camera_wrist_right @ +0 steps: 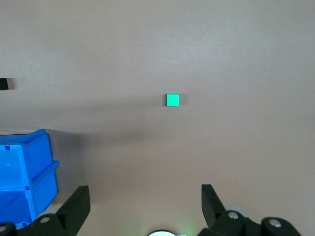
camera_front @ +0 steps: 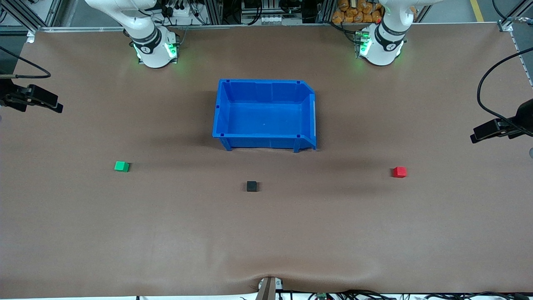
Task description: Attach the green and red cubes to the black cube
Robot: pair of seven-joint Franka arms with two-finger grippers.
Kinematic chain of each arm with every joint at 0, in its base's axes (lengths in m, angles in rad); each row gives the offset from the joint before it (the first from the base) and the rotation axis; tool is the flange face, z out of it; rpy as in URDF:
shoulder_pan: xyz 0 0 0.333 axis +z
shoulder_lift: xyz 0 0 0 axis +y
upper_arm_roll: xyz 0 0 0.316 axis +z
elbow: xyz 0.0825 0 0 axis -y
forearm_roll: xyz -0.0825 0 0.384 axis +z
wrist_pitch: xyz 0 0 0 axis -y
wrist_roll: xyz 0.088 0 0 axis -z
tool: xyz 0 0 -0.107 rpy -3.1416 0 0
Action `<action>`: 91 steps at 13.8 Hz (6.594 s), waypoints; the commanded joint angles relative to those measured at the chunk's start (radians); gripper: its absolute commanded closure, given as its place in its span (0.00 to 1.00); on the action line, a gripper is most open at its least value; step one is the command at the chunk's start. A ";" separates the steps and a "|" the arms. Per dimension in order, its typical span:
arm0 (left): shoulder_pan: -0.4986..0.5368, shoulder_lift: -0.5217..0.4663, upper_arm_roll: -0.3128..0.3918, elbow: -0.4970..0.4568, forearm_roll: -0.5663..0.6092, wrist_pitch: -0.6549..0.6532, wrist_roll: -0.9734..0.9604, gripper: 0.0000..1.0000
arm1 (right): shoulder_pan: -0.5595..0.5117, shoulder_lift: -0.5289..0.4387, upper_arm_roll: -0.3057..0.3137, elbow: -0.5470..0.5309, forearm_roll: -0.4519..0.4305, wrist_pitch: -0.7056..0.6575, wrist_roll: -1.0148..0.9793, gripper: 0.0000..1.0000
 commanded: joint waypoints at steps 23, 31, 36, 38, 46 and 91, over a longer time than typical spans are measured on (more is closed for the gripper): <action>-0.045 0.367 -0.018 0.024 0.030 0.152 -0.054 0.00 | -0.001 0.002 -0.002 0.008 0.006 0.001 -0.009 0.00; -0.045 0.456 -0.020 -0.106 0.035 0.323 -0.048 0.00 | 0.000 0.002 -0.002 0.008 0.006 0.001 -0.008 0.00; -0.045 0.482 -0.023 -0.153 0.027 0.349 -0.048 0.00 | 0.000 0.002 -0.002 0.008 0.006 0.001 -0.008 0.00; -0.041 0.490 -0.024 -0.204 0.032 0.410 -0.043 0.00 | 0.000 0.002 -0.002 0.008 0.006 0.001 -0.009 0.00; -0.047 0.525 -0.026 -0.215 0.029 0.438 0.016 0.01 | 0.000 0.002 -0.002 0.008 0.006 0.001 -0.008 0.00; -0.251 0.634 -0.050 0.020 -0.273 0.461 -1.130 1.00 | -0.059 0.510 -0.001 -0.403 -0.015 0.749 -0.138 0.00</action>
